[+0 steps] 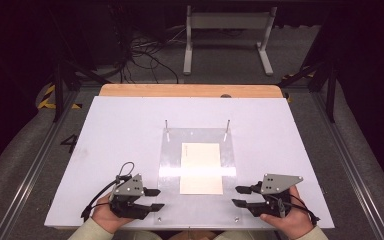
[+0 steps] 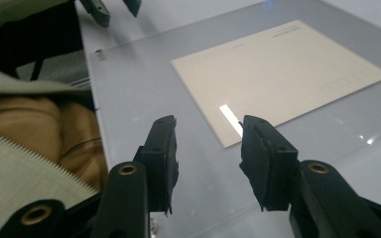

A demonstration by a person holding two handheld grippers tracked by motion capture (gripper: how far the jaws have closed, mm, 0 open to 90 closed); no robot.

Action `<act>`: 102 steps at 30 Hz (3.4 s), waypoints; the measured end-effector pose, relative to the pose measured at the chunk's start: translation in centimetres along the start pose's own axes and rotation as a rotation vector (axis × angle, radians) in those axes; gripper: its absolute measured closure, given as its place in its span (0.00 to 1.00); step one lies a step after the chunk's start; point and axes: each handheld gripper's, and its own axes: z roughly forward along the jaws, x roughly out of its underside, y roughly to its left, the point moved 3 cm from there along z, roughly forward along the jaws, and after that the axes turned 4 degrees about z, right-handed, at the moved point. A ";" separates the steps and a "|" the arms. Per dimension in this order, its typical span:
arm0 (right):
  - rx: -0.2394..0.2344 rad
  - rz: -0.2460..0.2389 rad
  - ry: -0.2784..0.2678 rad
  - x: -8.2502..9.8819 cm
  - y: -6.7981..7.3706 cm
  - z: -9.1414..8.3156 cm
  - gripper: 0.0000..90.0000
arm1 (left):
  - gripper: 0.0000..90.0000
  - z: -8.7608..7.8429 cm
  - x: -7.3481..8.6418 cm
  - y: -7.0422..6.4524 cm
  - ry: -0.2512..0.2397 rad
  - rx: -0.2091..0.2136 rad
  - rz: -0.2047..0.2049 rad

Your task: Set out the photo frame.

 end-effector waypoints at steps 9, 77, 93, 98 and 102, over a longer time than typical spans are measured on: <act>0.100 -0.036 0.011 -1.7 -1.9 0.8 0.70 | 0.46 -0.8 -0.1 3.1 -0.087 -0.202 -0.092; 0.462 0.215 -0.024 -7.7 -18.3 9.7 0.95 | 0.45 -0.7 1.5 4.3 -0.067 -0.289 -0.107; 0.395 0.281 -0.082 -7.1 -19.4 9.6 0.95 | 0.44 -0.7 1.5 3.7 -0.074 -0.282 -0.098; 0.372 0.305 -0.101 -6.9 -20.0 9.7 0.95 | 0.44 -1.0 1.5 3.6 -0.085 -0.288 -0.097; 0.365 0.327 -0.099 -7.1 -20.2 9.8 0.95 | 0.44 -1.0 1.5 3.6 -0.087 -0.293 -0.100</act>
